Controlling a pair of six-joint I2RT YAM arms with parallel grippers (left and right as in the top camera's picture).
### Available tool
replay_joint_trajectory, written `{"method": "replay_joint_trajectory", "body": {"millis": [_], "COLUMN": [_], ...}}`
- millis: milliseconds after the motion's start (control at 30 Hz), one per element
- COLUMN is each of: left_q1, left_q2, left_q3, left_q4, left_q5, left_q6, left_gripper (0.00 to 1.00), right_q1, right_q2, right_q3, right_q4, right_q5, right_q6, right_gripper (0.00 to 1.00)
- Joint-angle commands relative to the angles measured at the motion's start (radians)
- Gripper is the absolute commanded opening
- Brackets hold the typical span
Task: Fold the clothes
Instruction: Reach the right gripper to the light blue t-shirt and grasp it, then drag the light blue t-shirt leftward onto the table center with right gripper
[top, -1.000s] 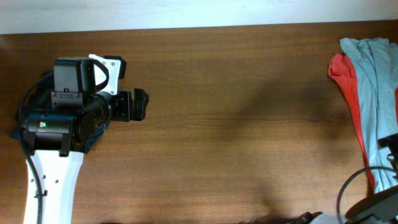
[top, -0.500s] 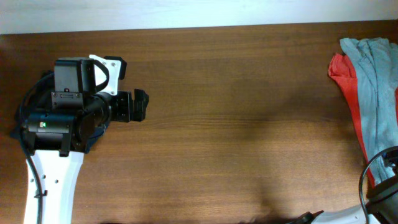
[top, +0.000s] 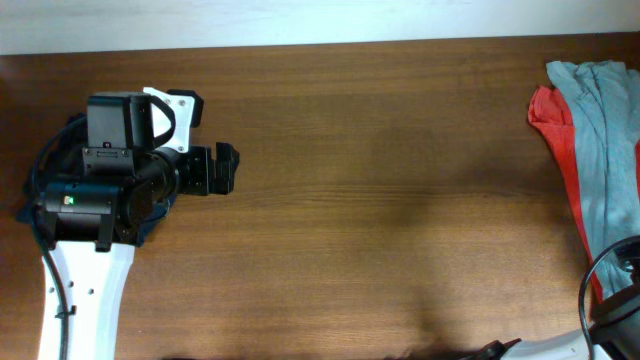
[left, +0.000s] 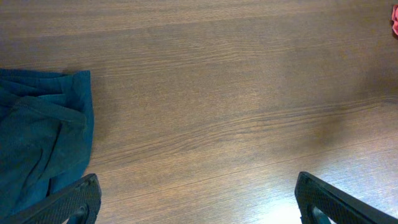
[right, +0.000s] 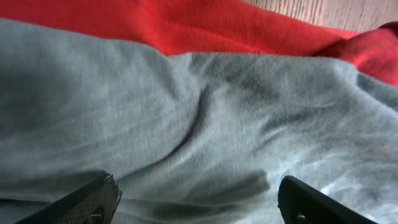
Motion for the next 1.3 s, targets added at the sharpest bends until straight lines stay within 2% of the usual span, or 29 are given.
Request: {"method": "replay_joint_trajectory", "body": {"millis": [0, 67, 133, 167, 200, 233, 267, 500, 600, 700, 767, 900, 1100, 1267], "left_q1": [-0.001, -0.001, -0.001, -0.001, -0.001, -0.001, -0.001, -0.001, -0.001, -0.001, -0.001, -0.001, -0.001, 0.000], "left_q2": [-0.002, -0.002, -0.002, -0.002, -0.002, -0.002, -0.002, -0.002, -0.002, -0.002, -0.002, -0.002, -0.002, -0.002], "left_q3": [0.014, 0.014, 0.014, 0.014, 0.014, 0.014, 0.014, 0.014, 0.014, 0.014, 0.014, 0.014, 0.014, 0.014], "left_q4": [0.006, 0.006, 0.006, 0.006, 0.006, 0.005, 0.005, 0.006, 0.005, 0.002, 0.006, 0.006, 0.006, 0.006], "left_q5": [0.011, 0.011, 0.011, 0.011, 0.011, 0.011, 0.011, 0.011, 0.011, 0.011, 0.011, 0.011, 0.009, -0.108], "left_q6": [-0.002, -0.002, -0.002, -0.002, -0.002, -0.002, -0.002, -0.002, -0.002, -0.002, -0.002, -0.002, -0.001, -0.002], "left_gripper": [0.99, 0.99, 0.99, 0.99, 0.99, 0.99, 0.99, 0.99, 0.99, 0.99, 0.99, 0.99, 0.99, 0.99], "right_q1": [-0.004, -0.004, -0.004, -0.004, -0.004, -0.004, -0.004, 0.004, 0.012, 0.044, 0.093, 0.259, 0.630, 0.940], "right_q2": [-0.003, -0.003, -0.003, -0.003, -0.003, -0.003, -0.006, -0.161, -0.221, -0.257, -0.278, -0.347, -0.421, -0.402], "right_q3": [-0.029, -0.035, -0.036, -0.036, -0.036, -0.036, -0.035, -0.032, -0.032, -0.033, -0.033, -0.033, -0.033, -0.033], "right_q4": [0.013, 0.020, 0.023, 0.023, 0.023, 0.023, 0.022, 0.024, 0.026, 0.011, 0.002, -0.023, -0.033, 0.005], "right_q5": [-0.005, -0.005, -0.005, -0.009, -0.026, -0.037, -0.047, -0.241, -0.252, -0.485, -0.568, -0.623, -0.619, -0.579], "right_q6": [0.012, 0.012, 0.012, 0.011, 0.011, 0.011, 0.002, -0.012, -0.011, -0.012, -0.016, -0.038, -0.053, -0.054], "right_gripper": [0.87, 0.87, 0.69, 0.66, 0.55, 0.33, 0.04, 0.04, 0.04, 0.04, 0.04, 0.04, 0.04, 0.04]}}
